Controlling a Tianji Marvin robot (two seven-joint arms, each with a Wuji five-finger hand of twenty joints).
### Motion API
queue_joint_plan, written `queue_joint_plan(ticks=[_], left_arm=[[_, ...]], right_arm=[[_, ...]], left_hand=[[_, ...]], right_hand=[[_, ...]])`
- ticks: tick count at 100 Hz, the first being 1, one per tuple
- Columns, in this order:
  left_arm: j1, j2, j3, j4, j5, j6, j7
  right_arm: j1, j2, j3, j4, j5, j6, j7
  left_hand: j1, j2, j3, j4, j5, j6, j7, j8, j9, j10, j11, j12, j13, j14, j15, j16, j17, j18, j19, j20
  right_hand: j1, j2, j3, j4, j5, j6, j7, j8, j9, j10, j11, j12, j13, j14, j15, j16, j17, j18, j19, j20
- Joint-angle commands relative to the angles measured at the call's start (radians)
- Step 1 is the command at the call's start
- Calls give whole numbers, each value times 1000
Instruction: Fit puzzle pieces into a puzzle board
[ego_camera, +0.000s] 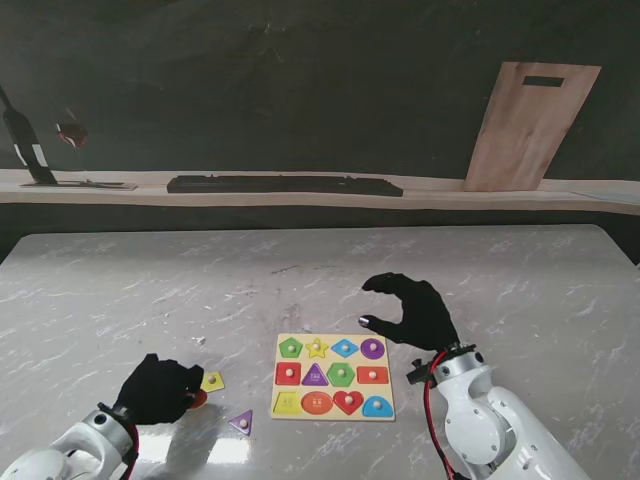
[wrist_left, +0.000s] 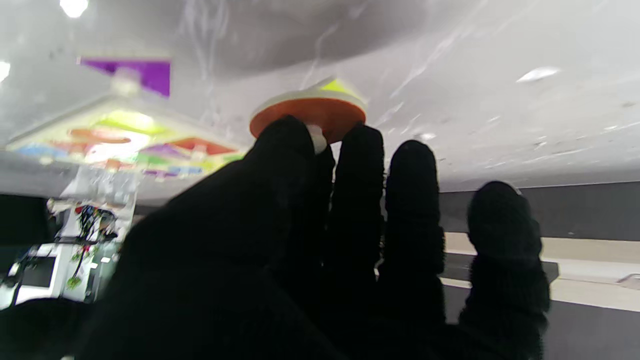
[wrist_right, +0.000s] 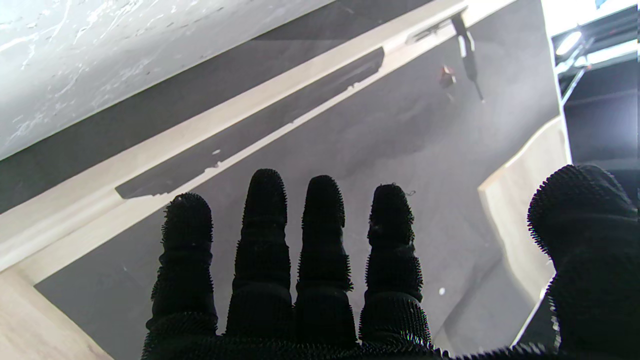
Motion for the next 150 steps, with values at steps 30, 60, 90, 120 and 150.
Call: queue_joint_plan(ticks=[30, 60, 90, 120, 150], left_arm=[[-178, -3, 169, 8, -151, 5, -144], [-324, -6, 357, 41, -274, 107, -218], [-425, -14, 515, 74, -351, 209, -240], [-488, -23, 625, 101, -408, 294, -248], [-533, -25, 691, 131, -443, 323, -270]], right_arm=[[5, -3, -13, 8, 31, -39, 26], [-4, -11, 13, 15, 65, -69, 11], [-21, -19, 44, 16, 98, -106, 0], [-27, -23, 59, 18, 112, -123, -5], [-31, -24, 65, 13, 112, -123, -11]], left_hand=[[2, -21, 58, -7, 22, 7, 55, 6, 37, 42, 40, 11, 59, -16, 45, 16, 39, -155, 66, 16], [8, -14, 61, -6, 13, 8, 55, 7, 23, 44, 46, 9, 42, -10, 45, 10, 24, -153, 57, 13], [17, -13, 53, -8, 13, 16, 53, 7, 23, 50, 45, 13, 42, -3, 47, 9, 24, -143, 53, 13], [19, -12, 50, -7, 13, 25, 51, 7, 23, 58, 49, 15, 42, 3, 55, 9, 30, -136, 56, 16], [22, -8, 49, -5, 11, 32, 51, 8, 18, 64, 59, 19, 39, 8, 66, 10, 31, -129, 56, 18]], right_hand=[[-26, 18, -14, 7, -12, -23, 1, 4, -1, 0, 10, 5, 9, -4, 11, 6, -16, 8, 9, 8], [-25, 19, -15, 7, -11, -22, 0, 3, 0, 1, 9, 5, 12, -2, 11, 6, -17, 7, 8, 8], [-22, 19, -16, 7, -10, -23, -1, 4, 0, 2, 8, 5, 10, -2, 11, 7, -17, 8, 8, 8], [-23, 20, -17, 7, -10, -22, -2, 4, 1, 2, 8, 5, 11, -3, 11, 7, -17, 8, 8, 9], [-23, 19, -17, 7, -9, -22, -2, 4, 1, 1, 8, 4, 10, -2, 10, 7, -17, 8, 8, 9]])
